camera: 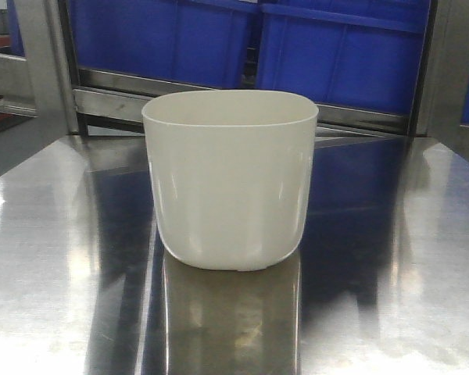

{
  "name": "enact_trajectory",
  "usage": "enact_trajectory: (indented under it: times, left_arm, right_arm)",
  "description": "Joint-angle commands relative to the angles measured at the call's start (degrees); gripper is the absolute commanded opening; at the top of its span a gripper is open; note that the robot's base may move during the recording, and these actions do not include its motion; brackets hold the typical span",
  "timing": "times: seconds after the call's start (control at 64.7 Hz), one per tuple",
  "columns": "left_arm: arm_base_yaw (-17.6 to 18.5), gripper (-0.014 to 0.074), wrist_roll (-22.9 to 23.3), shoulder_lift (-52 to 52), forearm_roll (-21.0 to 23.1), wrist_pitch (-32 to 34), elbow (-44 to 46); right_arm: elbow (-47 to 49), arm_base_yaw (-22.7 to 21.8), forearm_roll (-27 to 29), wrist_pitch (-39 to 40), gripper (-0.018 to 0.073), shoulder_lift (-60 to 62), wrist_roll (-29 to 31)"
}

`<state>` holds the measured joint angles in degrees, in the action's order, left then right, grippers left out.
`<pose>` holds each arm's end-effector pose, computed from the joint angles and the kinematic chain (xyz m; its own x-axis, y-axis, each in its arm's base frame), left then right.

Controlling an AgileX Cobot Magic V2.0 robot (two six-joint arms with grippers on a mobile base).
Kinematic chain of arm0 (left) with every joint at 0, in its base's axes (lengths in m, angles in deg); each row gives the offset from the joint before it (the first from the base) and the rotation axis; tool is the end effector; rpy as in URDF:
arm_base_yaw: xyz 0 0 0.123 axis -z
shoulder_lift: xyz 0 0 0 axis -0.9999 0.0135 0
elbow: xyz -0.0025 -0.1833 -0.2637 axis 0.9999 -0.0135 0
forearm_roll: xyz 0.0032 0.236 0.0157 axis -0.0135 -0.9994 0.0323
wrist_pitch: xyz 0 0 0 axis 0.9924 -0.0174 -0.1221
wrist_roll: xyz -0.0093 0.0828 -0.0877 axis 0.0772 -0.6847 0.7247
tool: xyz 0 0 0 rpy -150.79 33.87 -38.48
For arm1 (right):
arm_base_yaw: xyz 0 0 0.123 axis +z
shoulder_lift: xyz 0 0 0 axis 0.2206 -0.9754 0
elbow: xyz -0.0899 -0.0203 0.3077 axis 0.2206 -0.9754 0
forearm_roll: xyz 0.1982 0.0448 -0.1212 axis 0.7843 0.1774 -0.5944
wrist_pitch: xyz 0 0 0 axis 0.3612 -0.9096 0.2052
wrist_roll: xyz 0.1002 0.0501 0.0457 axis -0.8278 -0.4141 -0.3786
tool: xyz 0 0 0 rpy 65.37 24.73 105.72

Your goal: Move white bin to right shelf second layer

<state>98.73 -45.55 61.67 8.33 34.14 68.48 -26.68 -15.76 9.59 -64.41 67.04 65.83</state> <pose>0.0331 -0.0061 0.1903 -0.1078 -0.0167 -0.9940 0.1658 0.9856 -0.0345 0.0349 -0.0027 0.1966 -0.0010 0.0861 -0.9963 0.0597 0.9945 0.0859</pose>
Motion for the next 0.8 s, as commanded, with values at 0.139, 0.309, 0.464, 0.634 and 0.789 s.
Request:
enact_trajectory:
  times: [0.139,0.309,0.464,0.634,0.789]
  left_arm:
    - [0.38,0.0085,0.56,-0.83,0.07,5.18,-1.56]
    - [0.38,0.0085,0.56,-0.83,0.07,5.18,-1.56]
    - [0.38,0.0085,0.56,-0.83,0.07,5.18,-1.56]
    - [0.38,0.0085,0.56,-0.83,0.07,5.18,-1.56]
    - [0.38,0.0085,0.56,-0.83,0.07,5.18,-1.56]
  right_arm:
    - [0.00,-0.12,-0.71,6.63,0.0057,0.97,0.53]
    - [0.00,-0.12,-0.70,6.52,0.0057,0.97,0.53]
    - [0.00,-0.12,-0.70,6.25,0.0057,0.97,0.53]
    - [0.00,-0.12,-0.70,6.25,0.0057,0.97,0.53]
    - [0.00,-0.12,-0.70,6.25,0.0057,0.97,0.53]
